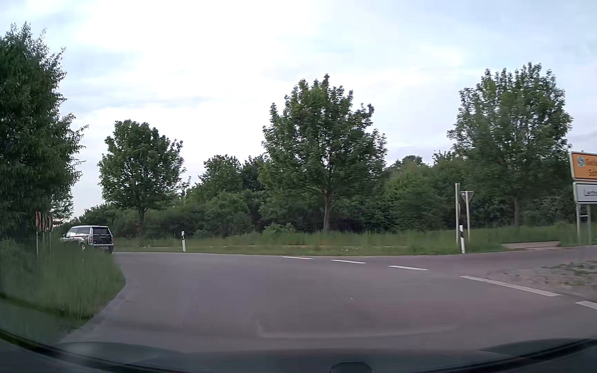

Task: Follow the waypoints while adhering to traffic rules and regulations

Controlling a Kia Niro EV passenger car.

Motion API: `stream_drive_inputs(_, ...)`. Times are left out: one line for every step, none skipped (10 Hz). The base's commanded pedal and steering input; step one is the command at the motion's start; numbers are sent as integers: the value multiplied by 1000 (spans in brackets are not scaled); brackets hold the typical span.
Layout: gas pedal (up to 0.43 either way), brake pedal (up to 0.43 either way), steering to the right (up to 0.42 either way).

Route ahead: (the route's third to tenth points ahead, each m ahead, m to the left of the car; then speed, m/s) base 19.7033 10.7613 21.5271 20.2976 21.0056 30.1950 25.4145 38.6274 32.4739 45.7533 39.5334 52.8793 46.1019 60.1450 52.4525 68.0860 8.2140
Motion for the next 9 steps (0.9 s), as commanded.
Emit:
stream_drive_inputs(118,0,-184)
stream_drive_inputs(118,0,-182)
stream_drive_inputs(118,0,-181)
stream_drive_inputs(118,0,-177)
stream_drive_inputs(118,0,-177)
stream_drive_inputs(118,0,-178)
stream_drive_inputs(118,0,-182)
stream_drive_inputs(118,0,-195)
stream_drive_inputs(118,0,-210)
